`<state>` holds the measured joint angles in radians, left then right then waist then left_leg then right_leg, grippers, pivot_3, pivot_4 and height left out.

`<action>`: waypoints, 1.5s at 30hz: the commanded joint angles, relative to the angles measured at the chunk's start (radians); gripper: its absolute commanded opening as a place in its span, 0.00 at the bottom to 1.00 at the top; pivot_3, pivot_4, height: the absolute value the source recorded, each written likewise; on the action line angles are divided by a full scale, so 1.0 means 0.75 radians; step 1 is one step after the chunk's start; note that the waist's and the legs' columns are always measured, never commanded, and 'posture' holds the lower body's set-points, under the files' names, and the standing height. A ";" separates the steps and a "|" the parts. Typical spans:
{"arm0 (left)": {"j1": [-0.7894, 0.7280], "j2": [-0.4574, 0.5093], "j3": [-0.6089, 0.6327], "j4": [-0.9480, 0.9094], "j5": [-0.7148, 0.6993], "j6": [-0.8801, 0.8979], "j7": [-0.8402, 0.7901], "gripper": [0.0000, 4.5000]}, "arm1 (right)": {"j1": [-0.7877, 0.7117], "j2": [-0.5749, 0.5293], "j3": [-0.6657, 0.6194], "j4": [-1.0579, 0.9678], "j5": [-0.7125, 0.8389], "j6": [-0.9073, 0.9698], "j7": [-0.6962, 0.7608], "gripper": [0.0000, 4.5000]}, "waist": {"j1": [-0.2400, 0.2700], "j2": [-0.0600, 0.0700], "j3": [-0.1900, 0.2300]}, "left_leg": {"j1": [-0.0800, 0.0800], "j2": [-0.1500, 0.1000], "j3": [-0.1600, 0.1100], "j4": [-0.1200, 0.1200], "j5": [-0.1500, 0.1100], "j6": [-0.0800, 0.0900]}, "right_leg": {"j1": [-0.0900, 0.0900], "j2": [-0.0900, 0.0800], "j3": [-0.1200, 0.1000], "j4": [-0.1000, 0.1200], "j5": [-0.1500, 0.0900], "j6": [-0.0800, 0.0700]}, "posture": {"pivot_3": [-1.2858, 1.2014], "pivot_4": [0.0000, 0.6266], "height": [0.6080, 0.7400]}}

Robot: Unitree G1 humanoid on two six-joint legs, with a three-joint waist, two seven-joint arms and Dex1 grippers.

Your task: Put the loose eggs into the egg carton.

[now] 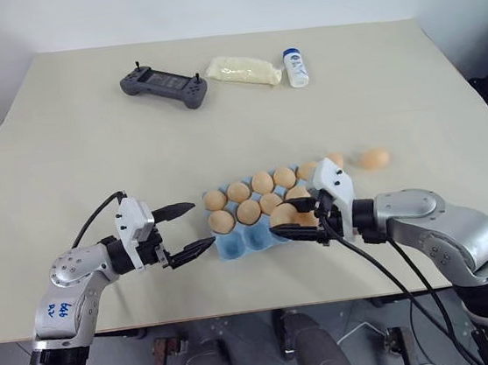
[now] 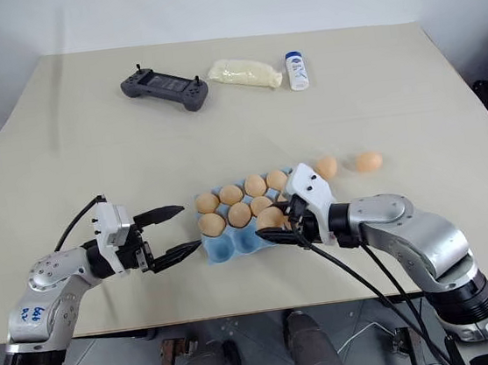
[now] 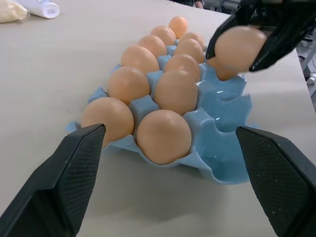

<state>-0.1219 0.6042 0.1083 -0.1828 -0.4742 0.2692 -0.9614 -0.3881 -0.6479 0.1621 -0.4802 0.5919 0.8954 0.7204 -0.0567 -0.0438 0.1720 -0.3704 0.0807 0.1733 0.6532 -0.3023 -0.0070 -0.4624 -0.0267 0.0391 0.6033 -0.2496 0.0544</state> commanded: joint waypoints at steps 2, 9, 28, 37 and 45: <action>0.020 0.003 0.029 -0.061 -0.023 -0.011 0.012 1.00 | -0.033 0.015 0.023 0.003 -0.022 -0.045 0.032 0.80 | 0.000 0.000 0.000 | 0.000 0.000 0.000 0.000 0.000 0.000 | 0.000 0.000 0.000 0.000 0.000 0.000 | 0.52 0.24 1.00; 0.032 0.002 0.030 -0.070 -0.027 -0.013 0.015 1.00 | -0.042 0.010 0.035 0.010 -0.060 -0.075 0.050 0.99 | 0.000 0.000 0.000 | 0.000 -0.001 0.000 0.001 0.000 0.000 | 0.000 0.000 0.000 0.000 0.000 0.000 | 0.52 0.24 1.00; -0.013 -0.007 0.003 0.031 -0.014 -0.050 -0.047 1.00 | 0.364 -0.253 -0.725 0.065 -0.020 -0.163 0.089 0.99 | 0.007 0.000 0.000 | -0.001 -0.001 0.000 -0.001 0.000 -0.001 | 0.001 0.000 0.000 -0.004 0.000 0.000 | 0.52 0.24 1.00; -0.079 -0.032 -0.025 0.096 0.000 -0.092 -0.071 1.00 | 0.621 -0.232 -0.885 0.021 -0.009 -0.159 0.048 0.99 | -0.003 0.000 0.000 | 0.002 -0.002 0.000 0.001 0.001 0.001 | 0.003 0.001 0.003 -0.001 0.001 0.002 | 0.52 0.24 1.00; -0.087 -0.024 -0.024 0.093 0.000 -0.084 -0.072 1.00 | 0.550 -0.211 -0.825 0.048 -0.018 -0.176 -0.022 0.99 | -0.004 0.000 0.000 | 0.002 -0.002 0.001 0.004 0.001 0.002 | 0.003 0.001 0.005 -0.001 0.001 0.002 | 0.52 0.24 1.00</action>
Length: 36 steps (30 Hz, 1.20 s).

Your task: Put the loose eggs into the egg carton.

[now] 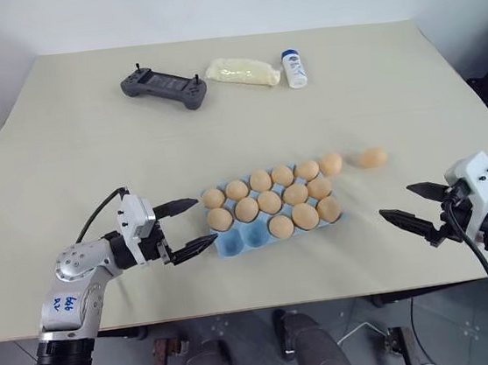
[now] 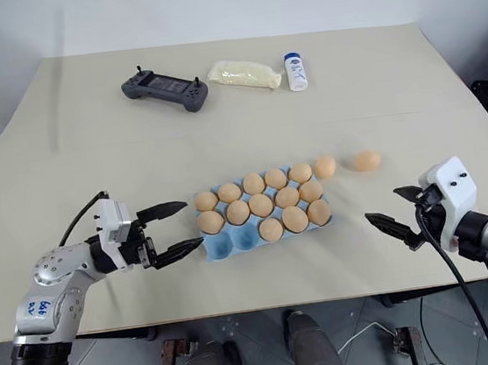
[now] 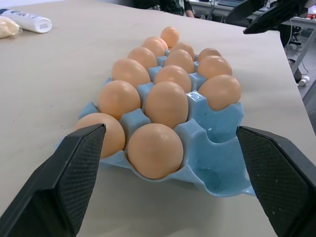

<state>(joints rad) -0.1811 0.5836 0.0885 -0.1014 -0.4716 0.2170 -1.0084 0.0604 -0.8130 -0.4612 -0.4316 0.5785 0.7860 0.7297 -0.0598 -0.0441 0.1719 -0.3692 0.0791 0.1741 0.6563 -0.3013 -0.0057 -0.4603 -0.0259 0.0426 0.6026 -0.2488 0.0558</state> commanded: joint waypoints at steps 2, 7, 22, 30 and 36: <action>-0.001 0.004 0.005 -0.032 -0.007 -0.008 -0.002 1.00 | -0.131 0.044 0.052 0.047 -0.044 -0.075 -0.085 0.99 | -0.001 0.000 0.000 | 0.000 0.000 0.000 0.000 0.000 0.000 | 0.000 0.000 0.000 0.000 0.000 0.000 | 0.52 0.24 1.00; 0.029 0.003 0.009 -0.080 -0.014 0.010 0.023 1.00 | -0.350 0.144 0.151 0.242 -0.151 -0.172 -0.216 0.99 | -0.001 0.000 0.000 | -0.001 0.000 0.000 0.001 0.000 0.000 | 0.000 0.000 0.000 0.000 0.000 0.000 | 0.52 0.24 1.00; 0.127 0.011 0.049 -0.199 -0.034 0.044 0.085 1.00 | -0.694 0.357 0.356 0.611 -0.268 -0.316 -0.264 0.99 | -0.005 0.000 0.000 | -0.001 0.001 0.001 -0.001 -0.001 -0.001 | -0.002 0.000 0.000 0.002 0.000 0.000 | 0.52 0.24 1.00; 0.162 0.012 0.065 -0.241 -0.038 0.050 0.120 1.00 | -0.836 0.402 0.436 0.806 -0.335 -0.356 -0.249 0.99 | -0.009 0.001 0.001 | -0.001 0.001 0.002 -0.002 -0.001 -0.002 | -0.003 -0.001 0.000 0.003 0.000 0.000 | 0.52 0.24 1.00; 0.188 0.011 0.074 -0.263 -0.041 0.052 0.144 1.00 | -0.903 0.396 0.488 0.901 -0.381 -0.349 -0.228 0.99 | -0.026 0.001 0.001 | -0.001 0.001 0.001 -0.002 -0.001 -0.002 | -0.003 -0.001 0.000 0.003 0.000 0.000 | 0.52 0.24 1.00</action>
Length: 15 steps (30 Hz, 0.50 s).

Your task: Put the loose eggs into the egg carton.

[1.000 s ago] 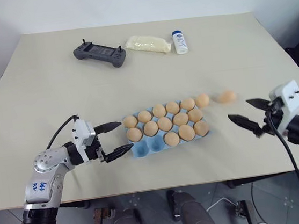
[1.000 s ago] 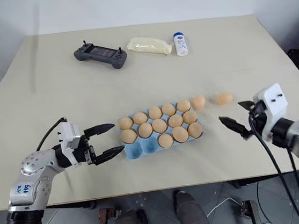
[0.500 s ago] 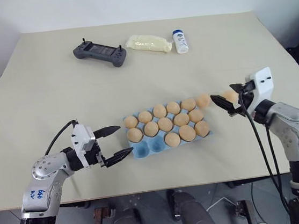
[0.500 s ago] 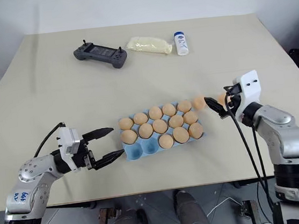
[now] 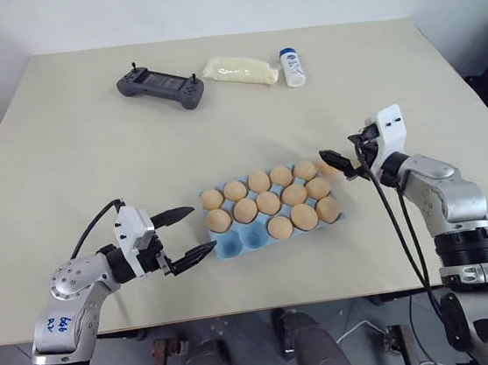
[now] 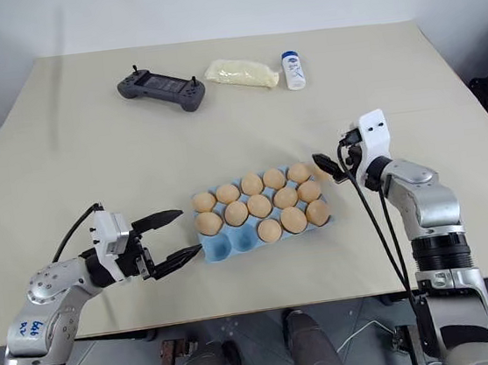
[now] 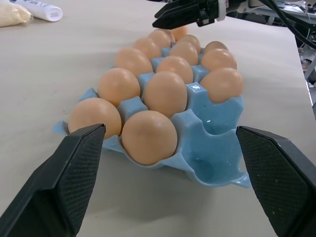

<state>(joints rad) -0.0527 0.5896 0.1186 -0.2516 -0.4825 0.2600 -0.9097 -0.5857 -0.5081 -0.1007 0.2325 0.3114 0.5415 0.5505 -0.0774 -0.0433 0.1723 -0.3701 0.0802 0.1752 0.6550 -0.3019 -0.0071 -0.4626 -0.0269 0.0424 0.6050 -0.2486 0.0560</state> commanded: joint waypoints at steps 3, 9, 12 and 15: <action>0.025 0.001 0.034 -0.072 -0.027 -0.004 0.021 1.00 | -0.076 -0.007 0.025 0.075 -0.063 -0.044 0.000 0.99 | -0.009 0.000 0.000 | 0.000 0.000 0.000 0.000 0.000 0.000 | 0.000 0.000 0.000 0.000 0.000 0.000 | 0.52 0.24 1.00; 0.032 0.000 0.034 -0.079 -0.030 -0.008 0.037 1.00 | -0.112 0.003 0.053 0.137 -0.097 -0.054 0.029 0.99 | -0.013 0.000 0.000 | 0.001 0.000 0.000 0.000 0.000 -0.001 | 0.000 0.000 0.000 0.001 0.000 0.000 | 0.52 0.24 1.00; 0.032 0.000 0.035 -0.079 -0.031 -0.009 0.043 1.00 | -0.124 0.006 0.065 0.151 -0.100 -0.042 0.044 0.99 | -0.013 0.000 0.000 | 0.001 0.001 0.000 0.000 0.000 -0.001 | 0.000 0.000 0.000 0.002 0.000 0.000 | 0.52 0.24 1.00; 0.031 -0.001 0.035 -0.079 -0.030 -0.009 0.047 1.00 | -0.134 0.005 0.076 0.163 -0.107 -0.034 0.060 0.99 | -0.012 0.001 0.001 | 0.000 0.000 0.000 0.000 0.001 -0.001 | 0.000 0.000 0.000 0.002 0.000 0.000 | 0.52 0.24 1.00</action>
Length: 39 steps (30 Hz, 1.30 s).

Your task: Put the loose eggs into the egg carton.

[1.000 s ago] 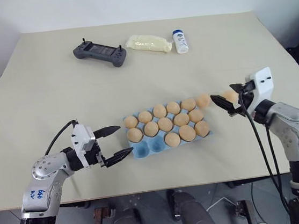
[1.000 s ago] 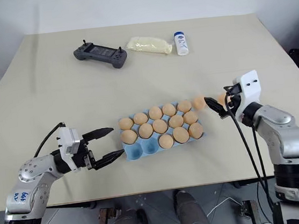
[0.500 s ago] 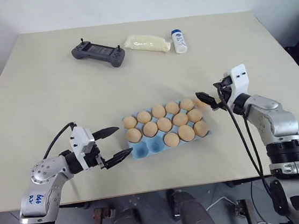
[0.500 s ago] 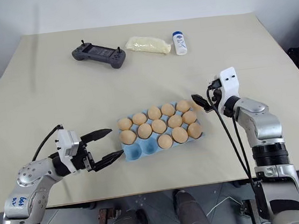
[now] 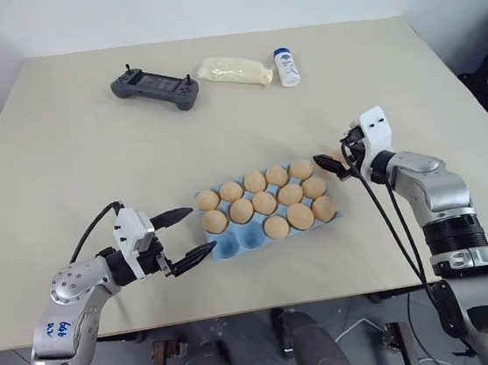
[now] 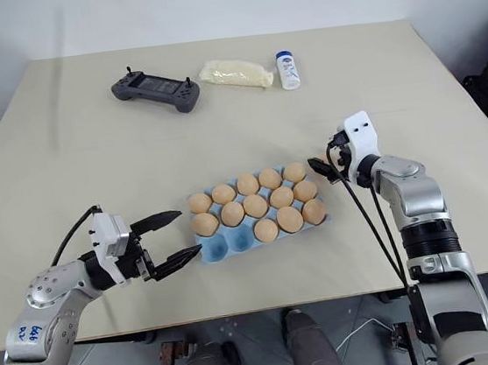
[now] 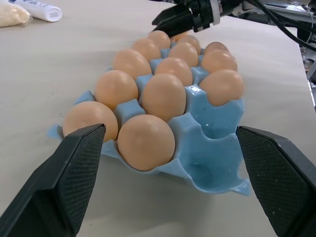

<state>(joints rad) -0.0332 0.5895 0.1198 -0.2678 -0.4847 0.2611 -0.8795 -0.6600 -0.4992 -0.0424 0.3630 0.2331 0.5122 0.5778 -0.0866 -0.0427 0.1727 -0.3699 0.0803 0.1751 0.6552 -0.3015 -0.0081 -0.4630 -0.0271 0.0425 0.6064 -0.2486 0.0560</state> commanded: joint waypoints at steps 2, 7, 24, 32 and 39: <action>0.006 -0.002 0.033 -0.058 -0.027 -0.012 0.011 1.00 | -0.037 -0.007 0.007 -0.011 -0.009 0.013 0.034 0.99 | -0.001 0.000 0.000 | 0.000 0.000 0.000 0.000 0.000 0.000 | 0.000 0.000 0.000 0.000 0.000 0.000 | 0.52 0.24 1.00; 0.006 -0.007 0.029 -0.056 -0.025 -0.016 0.017 1.00 | -0.049 -0.007 0.025 -0.004 -0.024 0.038 0.050 0.99 | -0.001 0.000 0.000 | 0.000 0.001 0.000 0.000 0.000 0.000 | 0.000 0.000 0.000 0.000 0.000 0.000 | 0.52 0.24 1.00; -0.004 -0.016 0.022 -0.044 -0.019 -0.028 0.028 1.00 | -0.055 0.003 0.026 -0.013 -0.028 0.028 0.094 0.45 | -0.001 0.000 0.000 | 0.000 0.001 0.000 -0.001 0.000 -0.001 | -0.001 0.000 0.000 0.000 0.000 0.000 | 0.52 0.24 1.00; -0.015 -0.013 0.018 -0.031 -0.018 -0.030 0.021 1.00 | -0.122 0.004 0.002 -0.126 0.017 0.062 0.101 0.32 | -0.003 0.002 0.001 | 0.000 0.001 0.000 -0.001 0.000 -0.001 | -0.001 0.000 0.000 0.000 0.000 0.000 | 0.52 0.24 1.00; -0.030 -0.002 0.013 -0.008 -0.020 -0.031 -0.008 1.00 | -0.194 0.005 -0.043 -0.439 0.186 0.272 0.118 0.32 | 0.001 0.002 0.001 | 0.000 0.002 -0.001 -0.003 0.000 -0.003 | -0.002 -0.001 -0.001 0.000 0.000 0.000 | 0.52 0.24 1.00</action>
<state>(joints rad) -0.0492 0.5840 0.1191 -0.2623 -0.4847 0.2528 -0.8709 -0.7887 -0.4950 -0.0466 0.1437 0.3082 0.6597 0.6472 -0.0856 -0.0413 0.1735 -0.3703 0.0820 0.1746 0.6522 -0.3016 -0.0104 -0.4647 -0.0284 0.0414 0.6063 -0.2486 0.0560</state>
